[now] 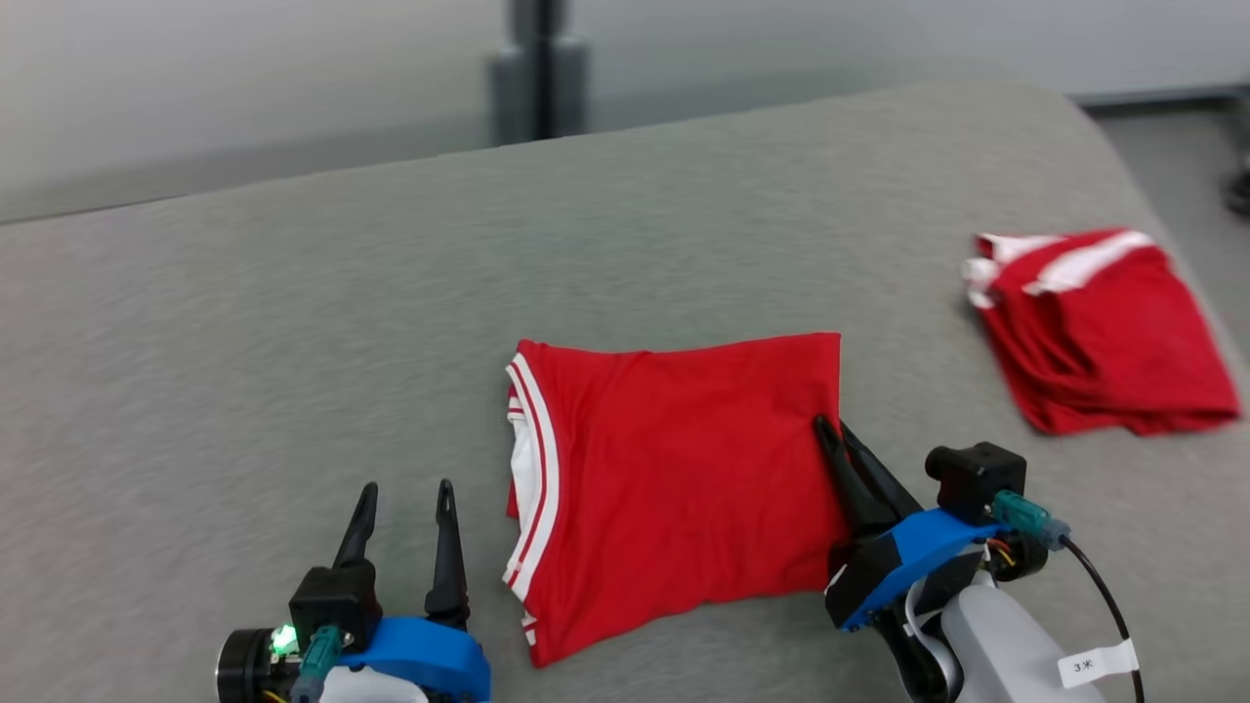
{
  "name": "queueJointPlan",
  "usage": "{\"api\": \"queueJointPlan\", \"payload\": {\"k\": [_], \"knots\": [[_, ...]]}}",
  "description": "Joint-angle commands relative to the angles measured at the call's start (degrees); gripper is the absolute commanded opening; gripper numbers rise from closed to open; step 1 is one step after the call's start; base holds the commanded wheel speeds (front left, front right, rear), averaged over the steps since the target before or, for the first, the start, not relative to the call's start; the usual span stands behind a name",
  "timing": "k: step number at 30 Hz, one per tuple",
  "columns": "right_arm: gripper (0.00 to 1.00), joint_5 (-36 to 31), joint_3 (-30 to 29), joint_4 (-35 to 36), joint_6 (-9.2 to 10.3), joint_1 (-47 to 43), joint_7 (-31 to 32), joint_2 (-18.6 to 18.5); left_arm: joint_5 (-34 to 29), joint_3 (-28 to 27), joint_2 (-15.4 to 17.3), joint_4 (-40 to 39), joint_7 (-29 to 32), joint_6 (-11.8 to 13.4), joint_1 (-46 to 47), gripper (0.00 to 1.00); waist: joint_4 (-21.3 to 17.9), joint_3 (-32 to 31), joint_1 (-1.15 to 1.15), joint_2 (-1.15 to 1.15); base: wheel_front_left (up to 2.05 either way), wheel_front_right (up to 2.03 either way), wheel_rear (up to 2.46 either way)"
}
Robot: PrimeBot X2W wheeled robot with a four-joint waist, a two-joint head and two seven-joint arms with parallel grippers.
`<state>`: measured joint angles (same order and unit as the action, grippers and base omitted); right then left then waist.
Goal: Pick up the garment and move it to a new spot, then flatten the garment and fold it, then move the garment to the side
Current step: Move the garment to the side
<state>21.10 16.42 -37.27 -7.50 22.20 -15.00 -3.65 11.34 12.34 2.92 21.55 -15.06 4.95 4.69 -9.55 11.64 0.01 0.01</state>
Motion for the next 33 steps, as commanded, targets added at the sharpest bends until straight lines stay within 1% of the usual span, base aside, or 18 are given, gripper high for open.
{"api": "queueJointPlan", "payload": {"k": [1, 4, 8, 10, 13, 18, 22, 25, 33], "knots": [[0.0, 0.77, 0.46, 1.02, 0.01, -0.12, -0.23, 0.1, -0.34, 0.25, -0.05, 0.15, -0.14, -0.3, 0.98, 1.0, -7.45, -3.92, -0.01, -0.01, 0.0, 0.0, 0.0], [0.0, 1.57, 1.06, 1.85, 0.01, -0.61, -0.22, 0.21, -0.74, 0.49, -0.06, 0.66, -0.15, -0.67, 2.13, 1.0, -12.25, -3.31, -0.01, -0.01, 0.0, 0.0, 0.0], [0.0, 2.39, 1.4, 2.52, 0.0, -1.4, -0.23, 0.31, -1.07, 0.59, -0.02, 1.33, -0.14, -1.05, 3.18, 1.0, -16.42, -2.39, -0.01, -0.01, 0.0, 0.0, 0.0], [0.0, 2.76, 1.34, 2.66, 0.0, -1.47, -0.23, 0.33, -1.32, 0.63, -0.03, 1.56, -0.14, -1.22, 3.78, 1.0, -17.52, -1.87, -0.01, -0.01, 0.0, 0.0, 0.0], [0.0, 2.77, 0.89, 2.96, 0.0, -1.07, -0.23, 0.12, -1.61, 0.74, 0.0, 1.77, -0.14, -1.3, 4.14, 1.0, -17.96, -1.18, -0.01, -0.01, 0.0, 0.0, 0.0], [0.0, 1.12, 0.06, 2.92, 0.0, 1.55, -0.23, -1.5, -2.1, 0.97, 0.02, 2.25, -0.14, -1.65, 4.95, 1.0, -16.49, 0.05, -0.01, -0.01, 0.0, 0.0, 0.0], [0.0, -1.4, -1.11, 1.33, 0.01, 6.17, -0.24, -4.48, -2.6, 0.75, -0.02, 2.83, -0.14, -1.81, 5.38, 1.0, -14.47, 1.08, -0.01, -0.01, 0.0, 0.0, 0.0], [0.0, -3.7, -2.77, -1.64, 0.0, 10.57, -0.24, -6.95, -2.94, 0.66, -0.03, 2.96, -0.14, -1.88, 5.8, 1.0, -12.65, 1.96, -0.01, -0.01, 0.0, 0.0, 0.0], [0.0, -11.62, -8.43, -12.13, 0.0, 21.79, -0.25, -17.97, -3.77, 0.81, -0.02, 2.47, -0.14, -1.73, 7.36, 1.0, -7.82, 5.27, -0.01, -0.01, 0.0, 0.0, 0.0]]}}
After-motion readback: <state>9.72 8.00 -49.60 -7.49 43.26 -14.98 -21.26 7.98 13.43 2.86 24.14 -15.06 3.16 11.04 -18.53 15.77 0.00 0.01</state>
